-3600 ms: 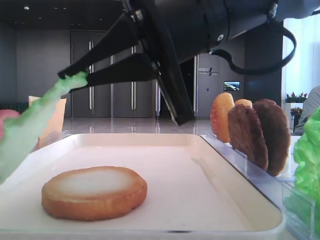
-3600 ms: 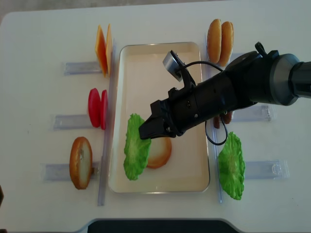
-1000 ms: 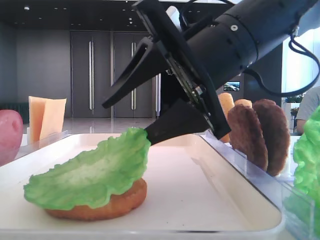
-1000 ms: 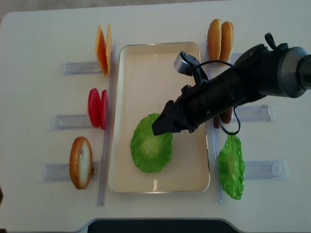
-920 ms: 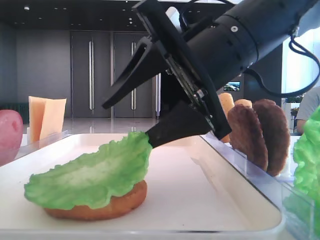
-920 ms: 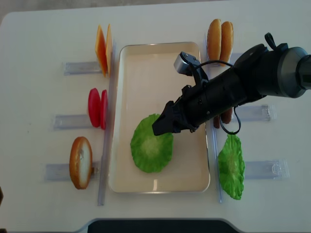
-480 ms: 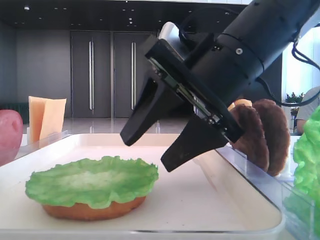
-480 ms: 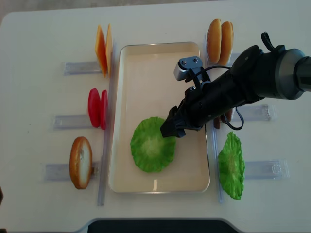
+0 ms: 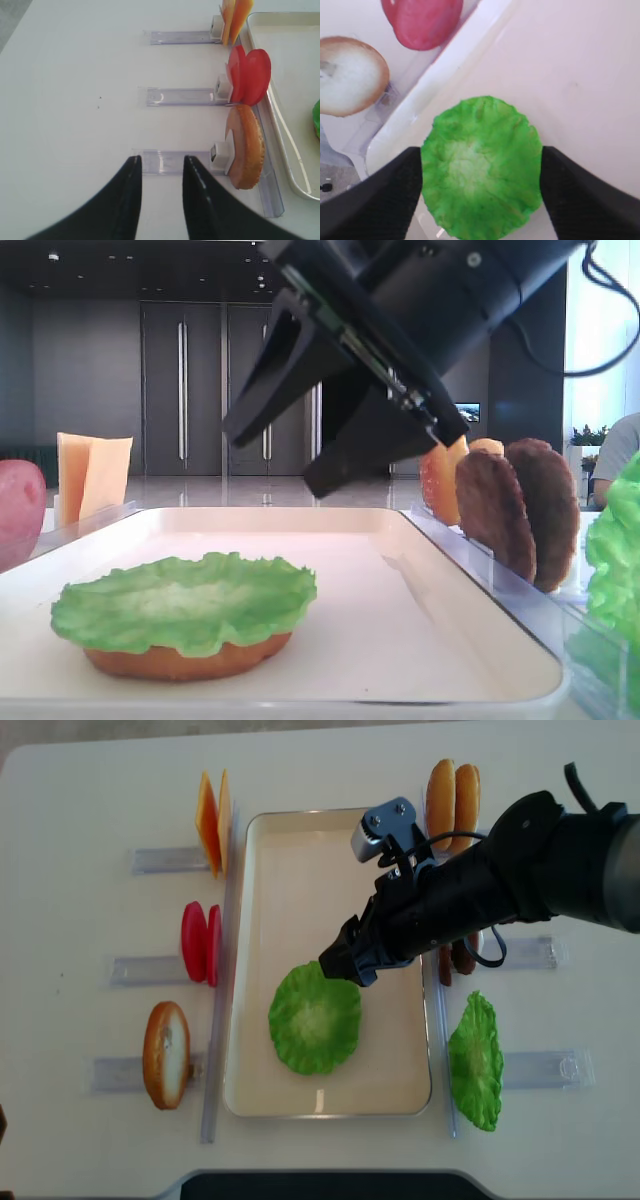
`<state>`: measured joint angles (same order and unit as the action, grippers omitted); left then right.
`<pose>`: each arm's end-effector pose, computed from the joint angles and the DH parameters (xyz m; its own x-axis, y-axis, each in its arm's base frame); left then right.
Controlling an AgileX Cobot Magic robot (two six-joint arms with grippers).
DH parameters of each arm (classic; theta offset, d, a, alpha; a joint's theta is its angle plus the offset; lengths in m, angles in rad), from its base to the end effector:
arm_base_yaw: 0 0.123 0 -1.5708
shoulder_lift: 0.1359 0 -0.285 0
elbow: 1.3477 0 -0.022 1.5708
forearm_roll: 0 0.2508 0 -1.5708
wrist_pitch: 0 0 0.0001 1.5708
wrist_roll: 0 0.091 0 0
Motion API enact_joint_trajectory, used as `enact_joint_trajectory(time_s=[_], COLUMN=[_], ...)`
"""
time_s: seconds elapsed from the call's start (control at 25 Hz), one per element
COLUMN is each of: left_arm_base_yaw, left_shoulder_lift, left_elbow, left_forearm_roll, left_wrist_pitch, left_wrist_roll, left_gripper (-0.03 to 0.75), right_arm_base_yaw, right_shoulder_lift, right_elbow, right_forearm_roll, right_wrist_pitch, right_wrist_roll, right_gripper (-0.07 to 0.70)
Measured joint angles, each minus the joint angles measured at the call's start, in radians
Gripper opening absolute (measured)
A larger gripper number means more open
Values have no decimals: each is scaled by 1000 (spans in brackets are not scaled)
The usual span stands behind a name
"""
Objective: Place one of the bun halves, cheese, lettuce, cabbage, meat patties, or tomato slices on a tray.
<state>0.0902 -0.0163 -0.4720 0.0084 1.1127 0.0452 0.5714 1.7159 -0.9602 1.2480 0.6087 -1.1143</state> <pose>-0.0064 0.0001 0.2653 -0.5138 0.0026 -0.8579 -0.0715 0.9964 0.0459 0.2574 0.2242 0.1994 -0.7015 -0.3818 -0.6018 -0.6959 0.5490 0.4629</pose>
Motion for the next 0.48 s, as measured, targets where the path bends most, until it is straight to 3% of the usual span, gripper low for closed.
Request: enact_joint_trajectory(time_s=[0.16, 0.24, 0.48], left_arm_base_yaw=[0, 0, 0], left_shoulder_lift=[0, 0, 0], left_elbow=[0, 0, 0], left_forearm_roll=[0, 0, -1], left_wrist_pitch=[0, 0, 0], left_wrist_roll=[0, 0, 0], left_gripper=[219, 219, 219], right_arm_base_yaw=[0, 0, -45], right_shoulder_lift=[-109, -162, -288], right_elbow=[0, 0, 0], right_forearm_roll=[-57, -132, -526], right_wrist_pitch=[-9, -11, -5], right_wrist_roll=[77, 168, 534], right_gripper=[494, 470, 428])
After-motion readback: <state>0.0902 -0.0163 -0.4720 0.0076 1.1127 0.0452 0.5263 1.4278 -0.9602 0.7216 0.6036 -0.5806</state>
